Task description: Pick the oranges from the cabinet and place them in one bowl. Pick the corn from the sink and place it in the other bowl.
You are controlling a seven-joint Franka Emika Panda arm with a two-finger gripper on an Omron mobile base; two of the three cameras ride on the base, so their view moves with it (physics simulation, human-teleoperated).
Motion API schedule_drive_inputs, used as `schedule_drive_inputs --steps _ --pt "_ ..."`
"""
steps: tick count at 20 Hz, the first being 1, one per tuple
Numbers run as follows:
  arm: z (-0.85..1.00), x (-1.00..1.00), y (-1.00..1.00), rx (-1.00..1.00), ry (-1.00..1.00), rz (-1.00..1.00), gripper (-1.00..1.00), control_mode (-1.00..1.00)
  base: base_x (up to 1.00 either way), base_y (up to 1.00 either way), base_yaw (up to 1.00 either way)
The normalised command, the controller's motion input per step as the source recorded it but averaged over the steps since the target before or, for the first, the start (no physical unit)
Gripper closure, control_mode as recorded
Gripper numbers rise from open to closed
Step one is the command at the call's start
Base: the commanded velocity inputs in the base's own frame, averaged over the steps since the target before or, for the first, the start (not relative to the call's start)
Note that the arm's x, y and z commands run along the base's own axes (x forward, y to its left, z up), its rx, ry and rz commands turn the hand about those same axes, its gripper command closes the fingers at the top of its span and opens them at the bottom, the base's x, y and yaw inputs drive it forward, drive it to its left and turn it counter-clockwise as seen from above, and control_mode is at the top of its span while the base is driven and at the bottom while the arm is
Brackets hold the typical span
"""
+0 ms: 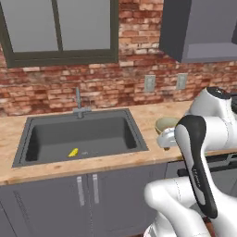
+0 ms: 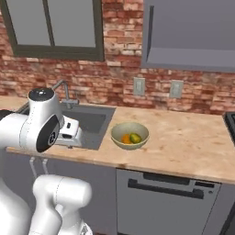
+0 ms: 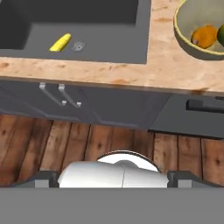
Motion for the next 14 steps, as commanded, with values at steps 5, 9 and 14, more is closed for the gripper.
schedule_drive_inputs --steps 5,9,14 --pt "0.0 0.0 0.0 0.0 0.0 0.0 -1.0 1.0 0.47 1.0 0.0" --pt "0.0 0.0 0.0 0.0 0.0 0.0 -1.0 1.0 0.36 1.0 0.0" --pt "0.0 0.0 0.0 0.0 0.0 0.0 -1.0 1.0 0.43 0.82 0.0"
